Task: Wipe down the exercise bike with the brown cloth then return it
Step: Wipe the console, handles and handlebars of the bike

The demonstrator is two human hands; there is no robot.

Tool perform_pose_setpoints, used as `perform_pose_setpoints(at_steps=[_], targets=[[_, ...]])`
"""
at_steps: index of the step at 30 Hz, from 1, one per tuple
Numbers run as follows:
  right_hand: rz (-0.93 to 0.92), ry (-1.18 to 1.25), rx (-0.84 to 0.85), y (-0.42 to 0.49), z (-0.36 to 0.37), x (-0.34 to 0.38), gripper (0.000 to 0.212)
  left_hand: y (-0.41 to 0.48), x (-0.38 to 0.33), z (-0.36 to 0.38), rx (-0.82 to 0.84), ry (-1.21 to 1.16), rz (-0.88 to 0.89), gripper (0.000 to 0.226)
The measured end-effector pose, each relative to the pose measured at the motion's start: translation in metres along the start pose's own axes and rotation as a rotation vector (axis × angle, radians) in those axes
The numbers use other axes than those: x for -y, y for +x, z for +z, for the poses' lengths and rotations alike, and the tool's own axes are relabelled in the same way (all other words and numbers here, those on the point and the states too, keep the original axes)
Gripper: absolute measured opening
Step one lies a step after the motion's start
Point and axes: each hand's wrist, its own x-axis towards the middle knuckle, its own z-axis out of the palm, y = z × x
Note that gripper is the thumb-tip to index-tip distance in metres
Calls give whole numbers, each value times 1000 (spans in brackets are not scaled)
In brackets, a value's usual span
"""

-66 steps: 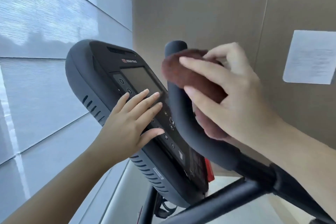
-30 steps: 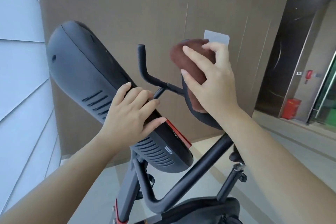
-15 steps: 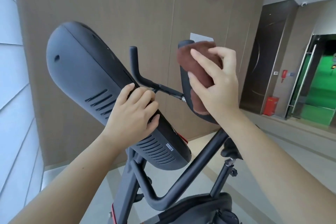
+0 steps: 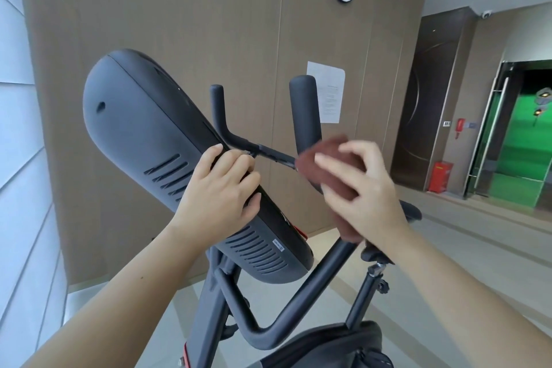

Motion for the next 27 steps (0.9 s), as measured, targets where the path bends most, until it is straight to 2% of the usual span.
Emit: perform_pose_setpoints(at_steps=[2,3,6,9,12,14,18,20,24,27], targets=[[65,101,-148,40,6,2,38,0,-1,0,4,5,-13,18],[85,135,-165,58,10,2,38,0,-1,1,7,6,-18,18],[106,210,-93,64,19,-4,44,0,0,2,2,7,-15,19],[88,197,18,7,12,-16,51,2,-1,4,-35,-9,-22,18],[38,143,158,-17,-1,-27,50,5,-5,1,-83,-48,-50,15],[77,255,216,1,-10,-31,47,7,-8,-2,-116,-64,-54,18],[216,487,-6,67,-7,-33,47,19,-11,-11,-106,-83,-61,30],[250,571,-18,92,4,-30,46,28,-15,-16,-87,-91,-64,37],[150,585,129,63,8,-41,49,41,-27,-22,-88,-38,-80,45],[15,526,391,20,-8,-66,46,46,-42,-22,-77,28,-45,49]])
